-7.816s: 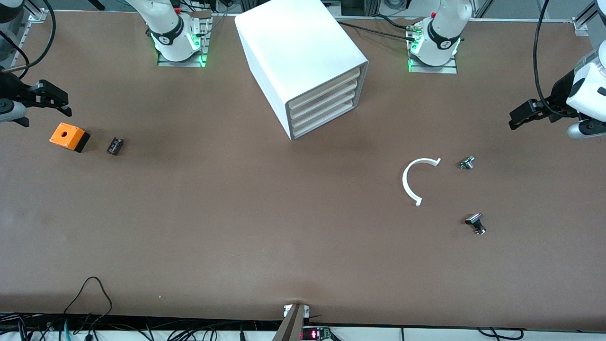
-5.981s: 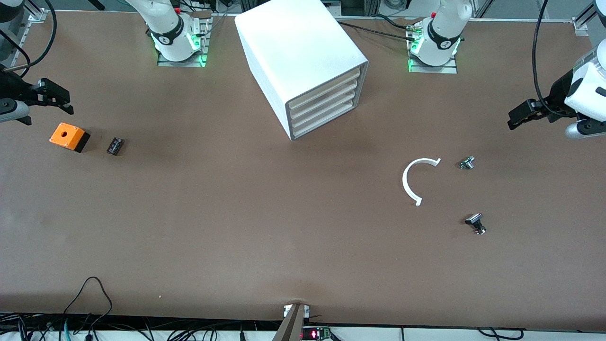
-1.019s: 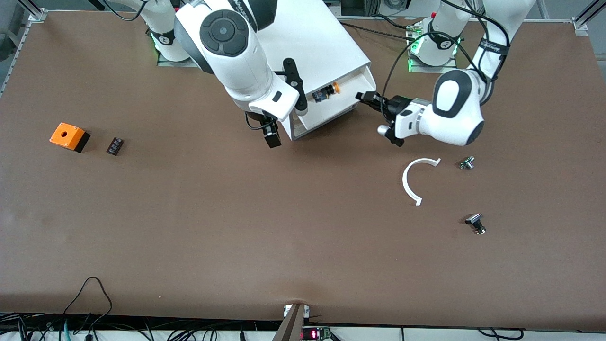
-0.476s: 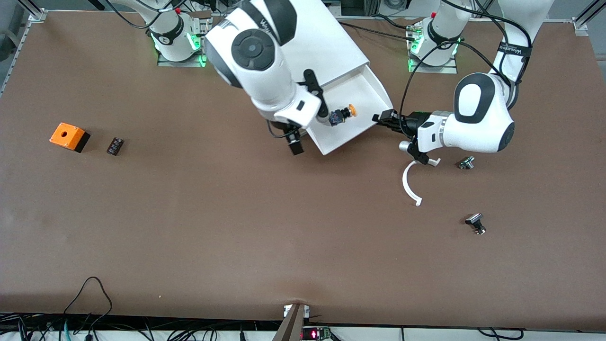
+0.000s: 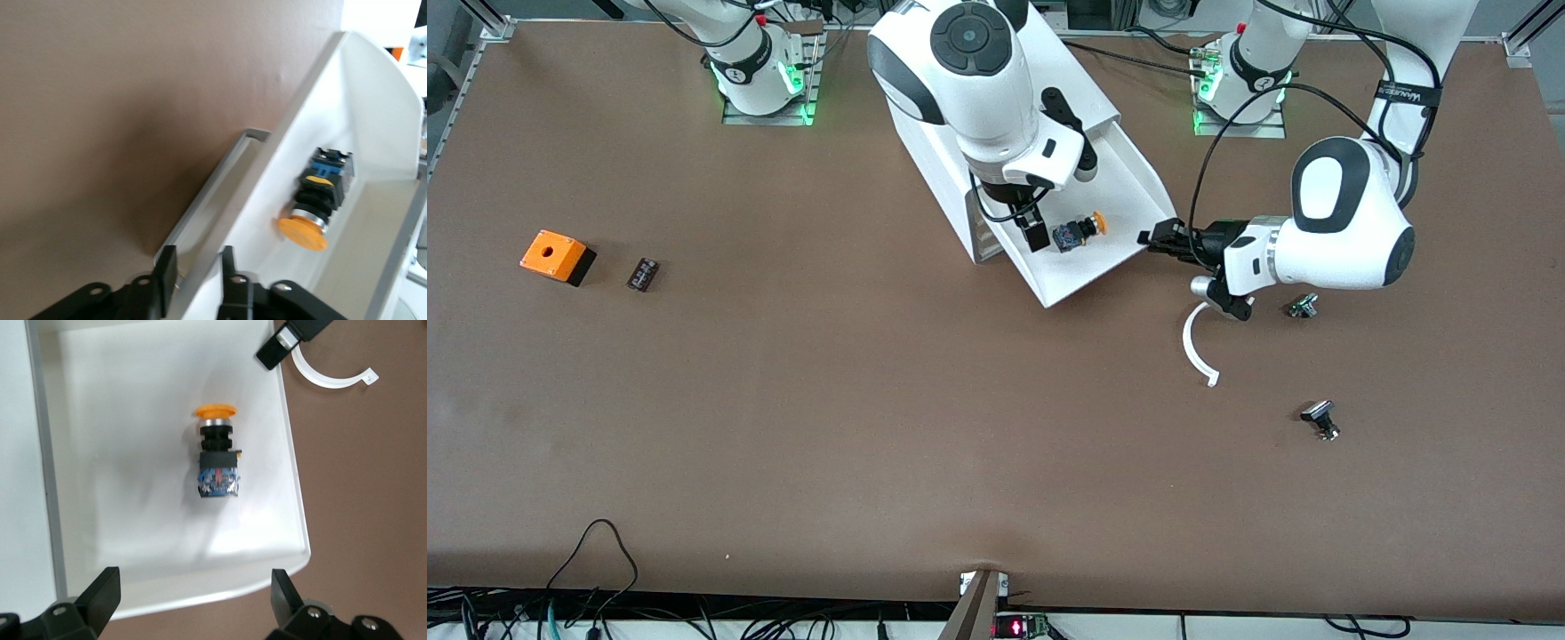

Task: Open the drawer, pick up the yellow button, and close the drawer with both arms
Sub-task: 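Pull the drawer open with the left gripper while the right gripper reaches in, then grasp the orange button with the right gripper while the left gripper withdraws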

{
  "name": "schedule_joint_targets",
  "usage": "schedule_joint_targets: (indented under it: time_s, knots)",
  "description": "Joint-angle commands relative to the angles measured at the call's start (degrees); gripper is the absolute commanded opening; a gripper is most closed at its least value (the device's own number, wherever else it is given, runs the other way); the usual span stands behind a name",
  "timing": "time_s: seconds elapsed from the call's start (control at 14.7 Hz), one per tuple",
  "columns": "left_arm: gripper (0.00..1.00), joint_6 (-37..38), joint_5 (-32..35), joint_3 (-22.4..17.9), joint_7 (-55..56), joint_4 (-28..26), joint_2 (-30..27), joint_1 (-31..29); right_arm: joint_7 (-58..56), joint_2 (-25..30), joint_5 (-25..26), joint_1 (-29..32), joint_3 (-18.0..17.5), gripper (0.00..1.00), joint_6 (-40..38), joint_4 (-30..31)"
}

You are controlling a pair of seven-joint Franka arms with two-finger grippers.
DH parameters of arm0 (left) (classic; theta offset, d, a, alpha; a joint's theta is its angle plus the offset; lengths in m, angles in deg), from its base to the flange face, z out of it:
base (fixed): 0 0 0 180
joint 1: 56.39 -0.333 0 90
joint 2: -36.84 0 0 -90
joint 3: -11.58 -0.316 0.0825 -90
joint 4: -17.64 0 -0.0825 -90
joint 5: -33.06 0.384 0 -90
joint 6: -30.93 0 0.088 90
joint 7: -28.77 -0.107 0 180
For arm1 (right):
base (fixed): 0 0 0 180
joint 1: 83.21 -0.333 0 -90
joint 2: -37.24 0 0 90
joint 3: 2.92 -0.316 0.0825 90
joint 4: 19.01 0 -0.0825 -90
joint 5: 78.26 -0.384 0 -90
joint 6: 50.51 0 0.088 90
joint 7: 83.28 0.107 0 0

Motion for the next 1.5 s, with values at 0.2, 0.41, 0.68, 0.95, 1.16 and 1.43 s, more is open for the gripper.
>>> schedule_joint_targets:
  time_s: [0.2, 0.41, 0.68, 0.95, 1.16, 1.43]
  knots:
    - [1.0, -0.1, 3.3, -1.8, 2.7, 1.1, -2.3, -1.4, 3.5, -4.2, 0.5, -2.8, 0.5, 1.0, 3.2, -2.2]
    - [1.0, 0.0, 13.4, -2.3, 7.6, 2.7, -6.2, -3.2, 3.3, -5.0, 1.6, -3.2, 0.5, 1.0, 3.9, -2.2]
    - [1.0, 2.0, 24.6, -2.3, 7.7, 2.9, -11.5, -4.7, 3.3, -6.2, 1.7, -3.7, 0.5, 1.0, 7.6, -2.2]
    - [1.0, 2.4, 35.5, -2.3, 7.3, 5.3, -14.6, -5.5, 3.3, -7.7, 3.0, -4.8, 0.6, 1.0, 8.1, -2.2]
    - [1.0, 3.3, 36.6, -3.2, 7.3, 6.5, -15.6, -6.5, 3.2, -8.1, 3.2, -5.3, 0.6, 0.97, 8.2, -2.2]
    - [1.0, 9.9, 44.5, -3.6, 8.4, 10.7, -17.7, -6.5, 3.2, -9.1, 5.8, -6.1, 0.6, 0.75, 11.5, -2.2]
